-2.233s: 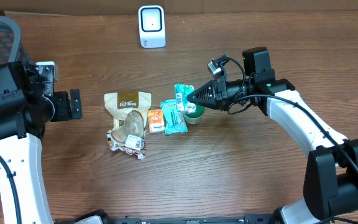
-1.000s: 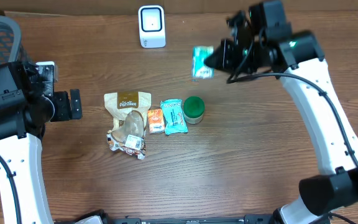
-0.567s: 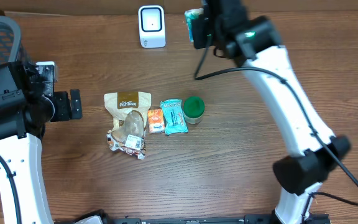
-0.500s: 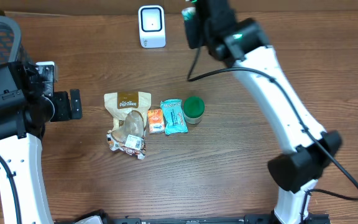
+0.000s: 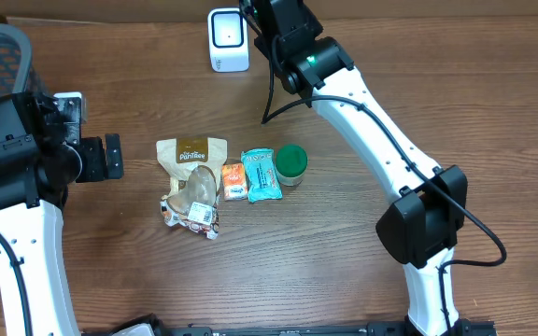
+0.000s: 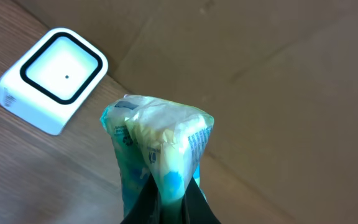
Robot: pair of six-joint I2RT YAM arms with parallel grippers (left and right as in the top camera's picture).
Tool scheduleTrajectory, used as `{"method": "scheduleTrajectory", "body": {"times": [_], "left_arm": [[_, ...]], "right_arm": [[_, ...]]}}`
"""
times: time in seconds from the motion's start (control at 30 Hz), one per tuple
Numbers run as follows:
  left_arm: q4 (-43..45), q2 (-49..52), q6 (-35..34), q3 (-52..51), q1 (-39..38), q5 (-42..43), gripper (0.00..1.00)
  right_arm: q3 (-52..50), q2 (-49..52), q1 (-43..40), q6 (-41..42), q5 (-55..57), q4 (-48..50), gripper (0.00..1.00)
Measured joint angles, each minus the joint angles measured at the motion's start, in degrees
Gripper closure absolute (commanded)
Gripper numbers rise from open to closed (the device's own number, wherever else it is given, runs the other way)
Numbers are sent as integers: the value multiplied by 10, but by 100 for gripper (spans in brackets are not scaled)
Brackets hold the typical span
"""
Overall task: Scan the item barcode
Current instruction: 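Hold the Kleenex pack in front of the scanner window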
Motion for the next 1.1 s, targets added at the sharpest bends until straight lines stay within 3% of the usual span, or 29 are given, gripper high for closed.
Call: {"method": "scheduleTrajectory", "body": {"times": [0.6, 1.1], "left_arm": [[0, 0, 0, 0, 0, 0, 0], [0, 0, 0, 0, 0, 0, 0]], "right_arm": [[0, 72, 0, -205, -3, 111, 96], [0, 170, 7, -332, -74, 351, 96]]}}
